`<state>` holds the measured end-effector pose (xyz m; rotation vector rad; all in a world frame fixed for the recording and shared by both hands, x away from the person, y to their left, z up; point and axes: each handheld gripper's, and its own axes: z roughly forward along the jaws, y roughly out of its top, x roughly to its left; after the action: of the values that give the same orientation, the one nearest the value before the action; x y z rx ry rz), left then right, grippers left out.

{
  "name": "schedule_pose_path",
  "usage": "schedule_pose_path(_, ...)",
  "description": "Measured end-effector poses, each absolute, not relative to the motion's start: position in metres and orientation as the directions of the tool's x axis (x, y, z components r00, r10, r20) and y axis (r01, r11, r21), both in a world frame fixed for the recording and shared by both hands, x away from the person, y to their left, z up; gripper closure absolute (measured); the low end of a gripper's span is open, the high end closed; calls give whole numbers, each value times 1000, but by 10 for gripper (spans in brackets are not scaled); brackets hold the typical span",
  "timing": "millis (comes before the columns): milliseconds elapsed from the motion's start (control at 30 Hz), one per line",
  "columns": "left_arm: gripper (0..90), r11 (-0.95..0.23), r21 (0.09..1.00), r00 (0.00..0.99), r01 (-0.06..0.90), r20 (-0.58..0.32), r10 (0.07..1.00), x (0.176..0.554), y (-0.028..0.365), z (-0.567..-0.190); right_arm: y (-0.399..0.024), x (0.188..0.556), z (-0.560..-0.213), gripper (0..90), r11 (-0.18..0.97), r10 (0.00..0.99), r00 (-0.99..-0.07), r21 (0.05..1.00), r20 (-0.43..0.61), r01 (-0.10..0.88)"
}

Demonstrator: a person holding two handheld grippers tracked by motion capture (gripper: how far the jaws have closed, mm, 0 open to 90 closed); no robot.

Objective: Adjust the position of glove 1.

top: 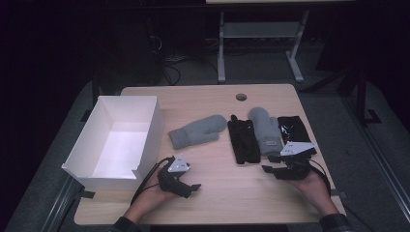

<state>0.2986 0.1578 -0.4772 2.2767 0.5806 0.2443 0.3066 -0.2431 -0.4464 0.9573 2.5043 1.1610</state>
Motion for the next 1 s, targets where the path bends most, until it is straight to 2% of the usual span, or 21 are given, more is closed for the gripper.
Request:
schedule_pose_path(167, 128, -610, 719, 878, 334, -2, 479, 299, 158, -477, -254, 324, -439, 597, 442, 677, -731, 749, 82, 493)
schedule_pose_path(233, 128, -610, 718, 878, 334, -2, 479, 299, 158, -477, -256, 330, -436, 656, 433, 682, -727, 756, 82, 491)
schedule_pose_path(400, 127, -614, 715, 879, 333, 1, 478, 299, 157, -476, -260, 349, -428, 900, 428, 697, -714, 761, 67, 489)
schedule_pose_path(733, 128, -614, 715, 879, 333, 1, 478, 299, 157, -477, -261, 389, -434, 900, 430, 739, -672, 738, 44, 521)
schedule_pose_path(1000, 128, -611, 717, 878, 334, -1, 479, 299, 157, -477, -263, 394, -449, 900, 445, 738, -670, 690, 79, 571)
